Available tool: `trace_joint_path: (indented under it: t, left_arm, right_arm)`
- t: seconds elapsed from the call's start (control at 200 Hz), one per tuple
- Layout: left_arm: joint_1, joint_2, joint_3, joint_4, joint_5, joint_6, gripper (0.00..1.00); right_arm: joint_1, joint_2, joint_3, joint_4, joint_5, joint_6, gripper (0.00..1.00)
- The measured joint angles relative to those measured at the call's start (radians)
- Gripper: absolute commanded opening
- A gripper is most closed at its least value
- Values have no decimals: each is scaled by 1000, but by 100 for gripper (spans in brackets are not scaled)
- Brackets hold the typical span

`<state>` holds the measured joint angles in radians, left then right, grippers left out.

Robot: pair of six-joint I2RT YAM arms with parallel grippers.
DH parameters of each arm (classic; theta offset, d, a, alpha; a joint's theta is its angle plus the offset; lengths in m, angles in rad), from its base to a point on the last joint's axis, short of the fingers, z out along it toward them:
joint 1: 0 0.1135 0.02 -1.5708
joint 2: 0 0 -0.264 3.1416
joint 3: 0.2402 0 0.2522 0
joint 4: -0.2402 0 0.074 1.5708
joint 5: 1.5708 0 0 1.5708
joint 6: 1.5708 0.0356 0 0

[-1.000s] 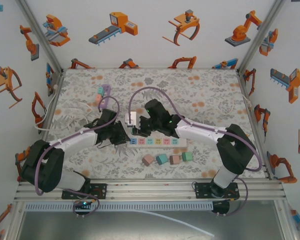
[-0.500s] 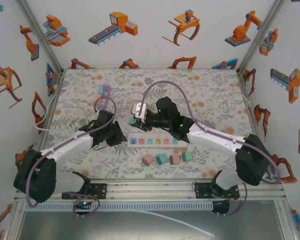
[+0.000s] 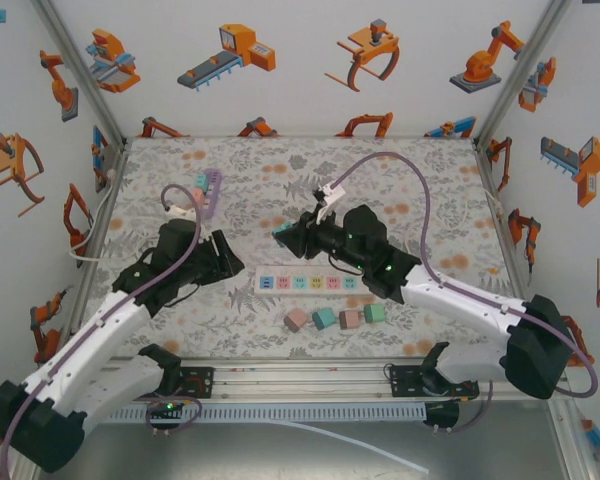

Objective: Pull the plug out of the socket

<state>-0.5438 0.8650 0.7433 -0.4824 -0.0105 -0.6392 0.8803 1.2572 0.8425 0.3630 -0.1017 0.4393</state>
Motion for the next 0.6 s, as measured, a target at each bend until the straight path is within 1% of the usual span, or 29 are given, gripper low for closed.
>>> trace_joint_path:
  t: [0.13,0.25,0.34,0.426,0.596]
  left_arm:
    - [-2,-131,13,-72,4,98,62]
    - [-6,-228,25,-149,22,182,70]
    - [-6,-281,30,-194,58,242,76]
    - [-6,-317,30,-232,92,296,86]
    - [-6,-378,30,-286,108,359,94]
  right_arm:
    - [-2,14,-3,-92,7,198,0]
    - [-1,86,18,-170,-55,299,0]
    - [7,166,26,-203,-112,329,0]
    - [36,251,34,-226,-165,332,0]
    - [110,391,38,-217,-241,339,0]
